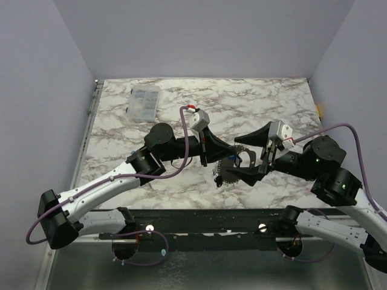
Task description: Put the keys on the keyring
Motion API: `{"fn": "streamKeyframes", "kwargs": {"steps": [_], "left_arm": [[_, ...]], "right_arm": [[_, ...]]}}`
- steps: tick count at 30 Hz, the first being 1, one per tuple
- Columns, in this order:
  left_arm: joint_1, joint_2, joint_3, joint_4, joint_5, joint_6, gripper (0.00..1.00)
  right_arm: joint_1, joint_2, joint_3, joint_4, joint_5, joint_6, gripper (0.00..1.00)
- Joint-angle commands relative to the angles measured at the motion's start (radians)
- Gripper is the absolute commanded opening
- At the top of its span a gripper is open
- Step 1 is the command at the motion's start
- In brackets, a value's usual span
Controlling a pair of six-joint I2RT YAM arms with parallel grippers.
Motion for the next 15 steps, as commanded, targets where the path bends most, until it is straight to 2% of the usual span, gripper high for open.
{"fn": "streamKeyframes", "kwargs": {"steps": [1,9,15], "left_arm": [[0.010,0.046,0.080,-0.021,-0.012,-0.038,0.00],[0.009,-0.020,0.021,-0.023,-0.039,0.187,0.00],[0.011,-0.060,-0.007,-0.021,0.038,0.337,0.00]], "right_arm": [[0.002,-0.044,-0.043,-0.002,0.035,-0.046,0.97],[0.002,-0.104,-0.095,-0.026,0.018,-0.090,0.97],[0.002,-0.103,-0.117,-0.001,-0.025,-0.108,0.97]]}}
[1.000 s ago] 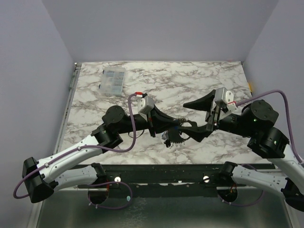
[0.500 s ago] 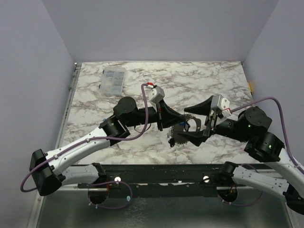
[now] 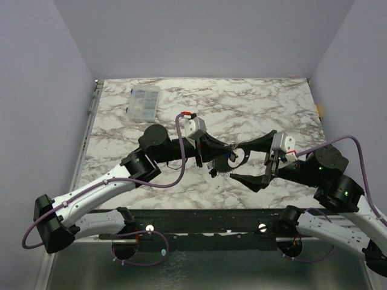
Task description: Put the keys on the keyring
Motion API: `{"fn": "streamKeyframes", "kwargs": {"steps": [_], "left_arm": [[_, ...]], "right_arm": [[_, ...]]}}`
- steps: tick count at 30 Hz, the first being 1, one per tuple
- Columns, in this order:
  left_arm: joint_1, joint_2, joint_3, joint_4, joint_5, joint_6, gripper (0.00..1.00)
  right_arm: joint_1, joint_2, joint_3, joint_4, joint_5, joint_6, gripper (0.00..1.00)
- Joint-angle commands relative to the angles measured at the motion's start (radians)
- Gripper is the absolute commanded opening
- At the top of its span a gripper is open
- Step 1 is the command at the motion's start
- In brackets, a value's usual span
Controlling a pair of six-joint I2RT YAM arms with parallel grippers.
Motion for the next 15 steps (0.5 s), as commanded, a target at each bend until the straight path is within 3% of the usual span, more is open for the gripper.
{"fn": "streamKeyframes", "kwargs": {"steps": [1,11,15], "left_arm": [[0.002,-0.050,-0.022,0.032,0.058,0.162,0.00],[0.003,-0.050,-0.049,0.075,0.086,0.186,0.00],[0.003,-0.050,-0.055,0.113,0.091,0.171,0.00]], "right_arm": [[0.002,-0.001,-0.020,0.017,-0.031,-0.035,0.97],[0.002,0.018,-0.024,0.095,0.061,-0.049,0.94],[0.002,0.038,-0.031,0.119,0.075,-0.039,0.85]]}}
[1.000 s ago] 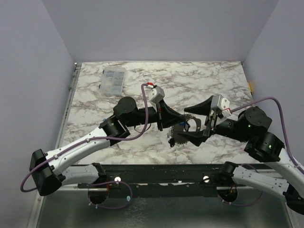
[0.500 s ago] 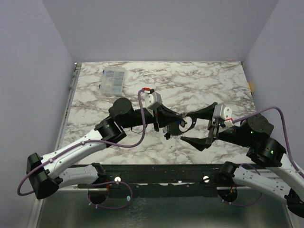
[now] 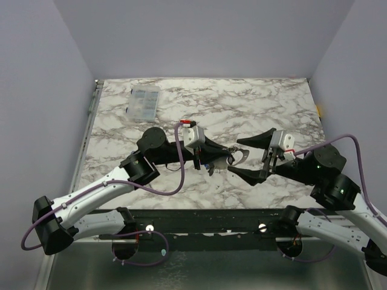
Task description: Put the keys on the keyring
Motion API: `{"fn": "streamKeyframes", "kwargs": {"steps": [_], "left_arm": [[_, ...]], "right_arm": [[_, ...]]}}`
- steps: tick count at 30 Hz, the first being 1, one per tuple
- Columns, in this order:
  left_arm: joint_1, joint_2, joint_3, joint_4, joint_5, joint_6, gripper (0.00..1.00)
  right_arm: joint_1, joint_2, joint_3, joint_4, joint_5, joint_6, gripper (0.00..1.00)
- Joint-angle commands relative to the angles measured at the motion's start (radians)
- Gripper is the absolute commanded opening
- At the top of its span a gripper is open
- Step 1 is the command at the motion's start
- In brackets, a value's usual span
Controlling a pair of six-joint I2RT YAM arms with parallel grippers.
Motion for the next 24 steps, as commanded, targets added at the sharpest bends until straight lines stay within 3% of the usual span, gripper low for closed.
{"fn": "streamKeyframes", "kwargs": {"steps": [1,6,14,24], "left_arm": [[0.003,-0.011,-0.011,0.101,0.036,0.003,0.00],[0.003,-0.011,-0.015,0.103,0.049,0.005,0.00],[0.003,-0.024,-0.026,0.104,0.059,0.003,0.00],[0.002,-0.036,-0.032,0.103,0.053,0.007,0.00]], "right_arm": [[0.002,0.025,-0.017,0.062,0.042,0.000,0.82],[0.002,0.061,-0.008,0.060,0.040,-0.002,0.73],[0.002,0.082,0.006,0.052,0.075,-0.011,0.68],[0.002,0.113,0.031,0.005,0.039,-0.010,0.41]]}}
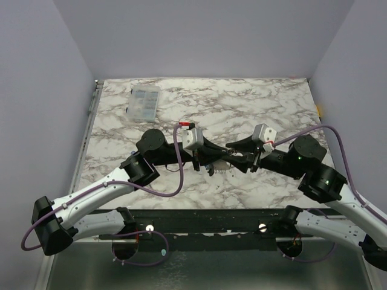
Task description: Put the keys on the keyring
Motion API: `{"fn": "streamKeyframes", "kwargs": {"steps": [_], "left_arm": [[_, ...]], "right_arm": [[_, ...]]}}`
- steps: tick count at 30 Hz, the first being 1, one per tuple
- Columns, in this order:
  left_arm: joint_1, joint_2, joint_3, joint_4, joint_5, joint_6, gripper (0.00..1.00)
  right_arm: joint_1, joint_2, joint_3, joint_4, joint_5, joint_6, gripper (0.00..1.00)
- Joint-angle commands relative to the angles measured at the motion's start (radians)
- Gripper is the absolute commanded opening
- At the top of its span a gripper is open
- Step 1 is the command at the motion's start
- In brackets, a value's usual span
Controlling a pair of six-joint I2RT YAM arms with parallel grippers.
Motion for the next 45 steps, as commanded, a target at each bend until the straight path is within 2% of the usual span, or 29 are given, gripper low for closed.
{"fn": "streamKeyframes", "kwargs": {"steps": [1,6,10,15,23,29,32,34,37,39,41,45], "left_arm": [[0.003,-0.033,-0.005,0.049,0.024,0.009,0.00],[0.003,-0.035,-0.008,0.047,0.023,0.012,0.00],[0.003,-0.037,-0.008,0.044,0.024,0.015,0.00],[0.003,-0.036,0.012,-0.002,0.048,0.038,0.00],[0.002,-0.026,0.082,-0.117,0.117,0.110,0.00],[0.003,-0.023,0.121,-0.167,0.154,0.142,0.00],[0.003,-0.027,0.127,-0.183,0.159,0.155,0.00],[0.002,-0.028,0.131,-0.194,0.157,0.168,0.00],[0.002,-0.038,0.129,-0.193,0.114,0.181,0.00],[0.003,-0.041,0.126,-0.186,0.068,0.177,0.00],[0.002,-0.047,0.110,-0.165,0.008,0.161,0.00],[0.002,-0.050,0.067,-0.058,-0.106,0.057,0.00]], "right_arm": [[0.002,0.011,0.033,-0.031,-0.008,-0.001,0.38],[0.002,0.019,0.041,-0.039,-0.013,0.005,0.15],[0.002,0.032,0.054,-0.061,-0.021,0.008,0.06],[0.002,0.041,0.090,-0.110,-0.109,-0.003,0.05],[0.002,0.128,0.221,-0.303,-0.336,-0.046,0.05],[0.002,0.163,0.283,-0.344,-0.454,-0.053,0.07],[0.002,0.190,0.334,-0.377,-0.511,-0.059,0.11],[0.002,0.215,0.369,-0.405,-0.552,-0.063,0.18],[0.002,0.232,0.401,-0.416,-0.551,-0.054,0.54],[0.002,0.215,0.404,-0.381,-0.501,-0.028,0.68],[0.002,0.175,0.390,-0.311,-0.427,0.001,0.74],[0.002,0.027,0.266,-0.098,-0.167,0.043,0.77]]}}
